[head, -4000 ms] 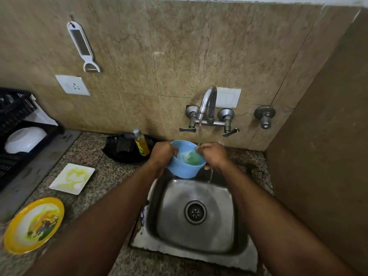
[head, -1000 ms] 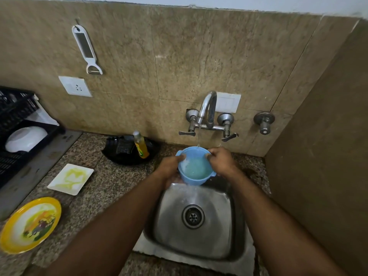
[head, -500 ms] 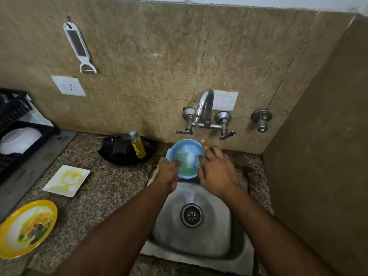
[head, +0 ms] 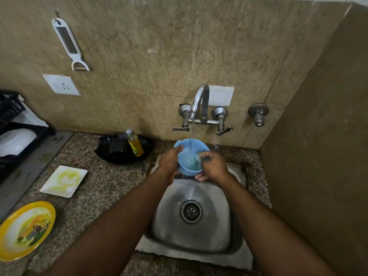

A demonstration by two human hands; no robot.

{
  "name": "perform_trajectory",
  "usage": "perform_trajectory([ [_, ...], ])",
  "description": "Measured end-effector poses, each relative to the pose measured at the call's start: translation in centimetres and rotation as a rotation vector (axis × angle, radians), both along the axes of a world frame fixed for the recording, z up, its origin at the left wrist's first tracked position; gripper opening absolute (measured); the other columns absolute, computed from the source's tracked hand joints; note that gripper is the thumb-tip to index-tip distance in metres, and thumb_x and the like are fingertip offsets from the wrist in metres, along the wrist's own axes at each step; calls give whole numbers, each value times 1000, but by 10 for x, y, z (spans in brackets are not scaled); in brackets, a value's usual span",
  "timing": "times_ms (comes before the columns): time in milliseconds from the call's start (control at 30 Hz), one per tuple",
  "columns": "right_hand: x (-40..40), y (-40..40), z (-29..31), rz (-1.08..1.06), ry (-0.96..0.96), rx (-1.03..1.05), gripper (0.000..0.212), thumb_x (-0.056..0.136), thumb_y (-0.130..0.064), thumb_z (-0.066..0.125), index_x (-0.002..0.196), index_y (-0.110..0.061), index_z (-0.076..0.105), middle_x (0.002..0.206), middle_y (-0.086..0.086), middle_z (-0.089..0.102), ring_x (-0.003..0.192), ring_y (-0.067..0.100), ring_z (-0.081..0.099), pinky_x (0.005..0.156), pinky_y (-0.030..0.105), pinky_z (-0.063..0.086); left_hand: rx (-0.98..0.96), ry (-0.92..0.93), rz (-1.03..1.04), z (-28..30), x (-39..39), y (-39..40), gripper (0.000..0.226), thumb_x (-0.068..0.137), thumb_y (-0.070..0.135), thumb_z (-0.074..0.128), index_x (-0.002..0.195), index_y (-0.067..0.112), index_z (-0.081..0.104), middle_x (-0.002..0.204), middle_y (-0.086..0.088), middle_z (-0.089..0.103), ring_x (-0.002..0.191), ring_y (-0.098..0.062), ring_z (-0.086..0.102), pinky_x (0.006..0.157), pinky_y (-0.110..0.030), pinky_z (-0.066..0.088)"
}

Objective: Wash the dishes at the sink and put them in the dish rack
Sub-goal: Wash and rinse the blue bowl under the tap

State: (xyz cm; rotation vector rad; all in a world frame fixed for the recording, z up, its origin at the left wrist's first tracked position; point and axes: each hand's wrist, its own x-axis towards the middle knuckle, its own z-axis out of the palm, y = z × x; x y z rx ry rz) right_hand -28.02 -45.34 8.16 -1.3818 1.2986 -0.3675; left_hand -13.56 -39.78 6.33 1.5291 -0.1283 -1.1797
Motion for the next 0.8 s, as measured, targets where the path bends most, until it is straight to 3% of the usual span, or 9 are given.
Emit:
perform_trajectory([
  [67, 2, 10, 0, 31, -16, 52, 47, 97, 6, 35, 128, -16, 63, 92, 29, 71, 51, 34, 70, 43, 34, 58, 23, -17, 23, -4, 3, 4, 34, 92, 43, 69, 106, 13, 74, 100, -12, 78, 82, -29, 75, 60, -33, 59],
  [133, -7, 13, -4, 48, 0, 88, 49, 96, 8, 32, 126, -16, 62, 85, 26, 70, 48, 31, 68, 42, 33, 57, 52, -15, -60, -7, 7, 13, 42, 99, 50, 59, 112, 13, 72, 100, -13, 76, 79, -27, 71, 54, -28, 54],
  [233, -17, 3, -18, -34, 22, 94, 47, 95, 7, 35, 124, -16, 63, 91, 28, 71, 53, 37, 71, 48, 39, 61, 133, -58, -246, -18, 15, 25, 56, 100, 59, 51, 117, 9, 70, 108, -17, 73, 93, -31, 69, 73, -37, 56],
  [467, -10, 5, -35, 12, 79, -51, 53, 90, 9, 40, 125, -21, 67, 116, 20, 68, 53, 34, 71, 48, 41, 61, 146, -13, -271, -39, 5, 31, 47, 106, 50, 46, 126, 10, 61, 100, -20, 69, 85, -34, 68, 83, -46, 58],
  [533, -21, 6, -42, 71, 161, -177, 56, 87, 7, 46, 128, -23, 70, 124, 16, 68, 69, 38, 75, 62, 46, 64, 142, 42, -280, -44, 4, 34, 47, 107, 46, 46, 128, 8, 62, 102, -19, 69, 90, -34, 68, 82, -44, 58],
  [600, -29, 5, -47, 218, 316, -395, 58, 86, 3, 53, 134, -27, 68, 136, 13, 65, 97, 36, 72, 88, 44, 60, 133, 95, -272, -52, 1, 38, 45, 107, 43, 48, 123, 5, 64, 105, -20, 70, 94, -36, 68, 81, -43, 58],
  [667, -34, 4, -49, 369, 449, -579, 58, 91, -3, 57, 140, -33, 63, 156, 8, 49, 113, 30, 67, 97, 35, 53, 132, 158, -259, -57, -5, 40, 39, 106, 41, 49, 118, 6, 63, 111, -26, 69, 103, -41, 68, 87, -47, 58],
  [733, -35, 3, -53, 441, 501, -680, 61, 92, -4, 57, 142, -39, 59, 170, -6, 21, 111, 26, 67, 91, 33, 55, 132, 199, -245, -59, -12, 39, 30, 106, 34, 50, 115, 7, 61, 116, -28, 68, 111, -45, 67, 93, -51, 57],
  [800, -37, 5, -51, 489, 546, -777, 64, 93, -7, 55, 147, -41, 52, 171, -16, 6, 102, 26, 67, 82, 35, 56, 124, 193, -244, -59, -17, 36, 19, 104, 20, 51, 116, 8, 60, 116, -26, 68, 108, -43, 69, 90, -50, 58],
])
